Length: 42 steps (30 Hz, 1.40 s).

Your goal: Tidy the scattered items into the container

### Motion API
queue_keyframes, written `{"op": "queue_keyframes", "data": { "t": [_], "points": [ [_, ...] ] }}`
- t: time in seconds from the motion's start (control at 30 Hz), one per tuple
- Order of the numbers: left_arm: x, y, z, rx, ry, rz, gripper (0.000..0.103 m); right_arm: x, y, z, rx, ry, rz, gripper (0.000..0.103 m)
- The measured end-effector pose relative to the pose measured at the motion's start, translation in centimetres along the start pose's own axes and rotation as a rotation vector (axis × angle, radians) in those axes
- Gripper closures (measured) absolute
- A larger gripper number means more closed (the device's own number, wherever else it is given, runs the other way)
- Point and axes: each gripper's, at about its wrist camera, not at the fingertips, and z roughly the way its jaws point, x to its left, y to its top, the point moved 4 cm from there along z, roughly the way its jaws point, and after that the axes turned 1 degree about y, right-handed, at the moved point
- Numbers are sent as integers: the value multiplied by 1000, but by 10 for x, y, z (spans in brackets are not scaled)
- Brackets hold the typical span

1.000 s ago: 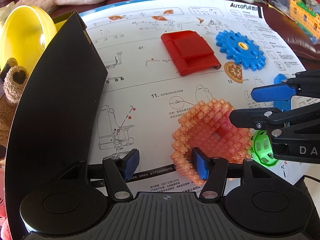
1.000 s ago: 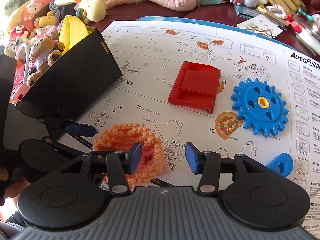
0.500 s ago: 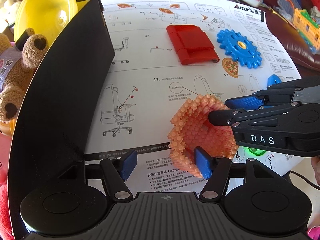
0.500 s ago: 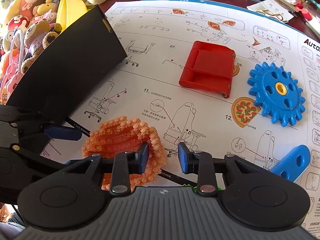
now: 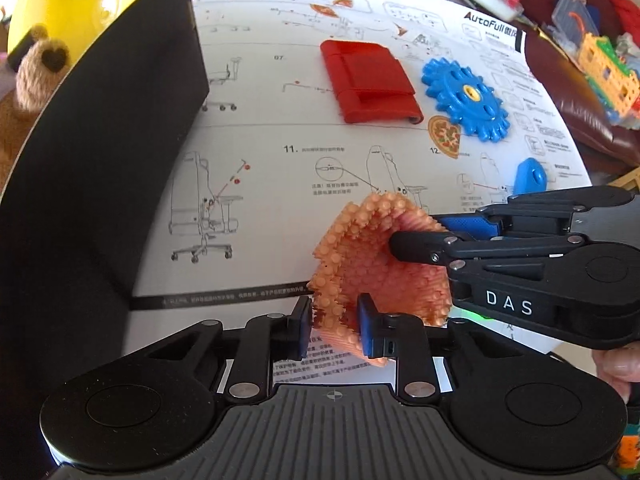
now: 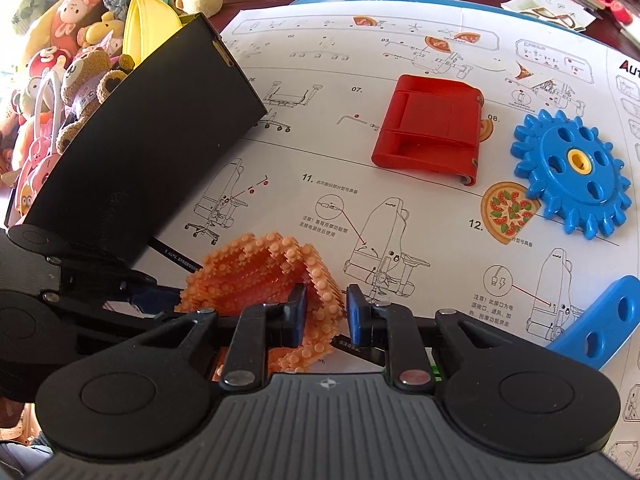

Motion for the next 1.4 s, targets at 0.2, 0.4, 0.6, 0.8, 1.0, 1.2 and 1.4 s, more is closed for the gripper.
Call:
{"op": "queue_keyframes", "data": {
  "t": [0.2, 0.4, 0.6, 0.8, 1.0, 1.2, 1.4],
  "points": [
    [-3, 0, -6, 19, 38, 33, 50, 0, -4, -3, 7, -10, 1, 80],
    [-4, -3, -15, 16, 84, 6, 35, 4, -3, -2, -7, -43, -8, 80],
    [-2, -3, -4, 10, 101, -30, 43, -1, -5, -5, -23, -50, 36, 80],
    [-7, -4, -2, -6, 28, -30, 83, 0, -10, -8, -28, -39, 55, 80],
    [-9, -3, -2, -23, 27, -10, 83, -2, -12, -8, -30, -30, 74, 80],
    [-15, -3, -5, -38, 66, 38, 84, -1, -12, -9, -35, -37, 66, 81],
    [-21, 1, -27, -96, 63, 55, 84, 4, -5, -30, -80, -57, 38, 81]
  ]
}}
